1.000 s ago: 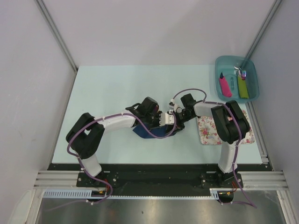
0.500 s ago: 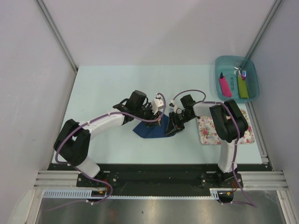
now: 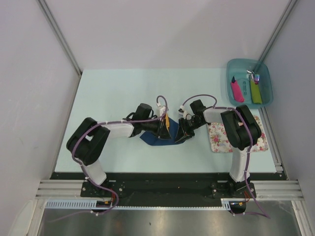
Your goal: Place the utensils on the paper napkin and roll it up
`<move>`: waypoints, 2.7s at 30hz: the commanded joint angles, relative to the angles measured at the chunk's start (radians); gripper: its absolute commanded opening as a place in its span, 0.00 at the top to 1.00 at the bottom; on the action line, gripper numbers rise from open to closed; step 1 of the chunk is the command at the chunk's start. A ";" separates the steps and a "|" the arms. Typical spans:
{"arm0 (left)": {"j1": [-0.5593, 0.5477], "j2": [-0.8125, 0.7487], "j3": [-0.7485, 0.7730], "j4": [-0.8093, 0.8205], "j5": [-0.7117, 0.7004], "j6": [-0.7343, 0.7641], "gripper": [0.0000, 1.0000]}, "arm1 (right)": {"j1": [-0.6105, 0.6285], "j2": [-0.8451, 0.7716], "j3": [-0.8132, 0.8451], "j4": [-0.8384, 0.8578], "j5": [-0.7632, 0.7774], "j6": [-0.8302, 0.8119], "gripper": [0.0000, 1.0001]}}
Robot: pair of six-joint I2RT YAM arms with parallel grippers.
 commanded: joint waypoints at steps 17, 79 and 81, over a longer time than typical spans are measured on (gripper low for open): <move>0.142 0.207 -0.069 0.474 0.109 -0.423 0.95 | 0.014 -0.063 0.015 0.014 0.037 -0.019 0.83; 0.150 0.239 -0.032 0.350 0.058 -0.340 0.94 | -0.112 -0.016 0.174 -0.269 0.324 -0.119 0.39; 0.150 0.241 -0.031 0.345 0.058 -0.339 0.94 | -0.110 0.006 0.167 -0.271 0.273 -0.108 0.40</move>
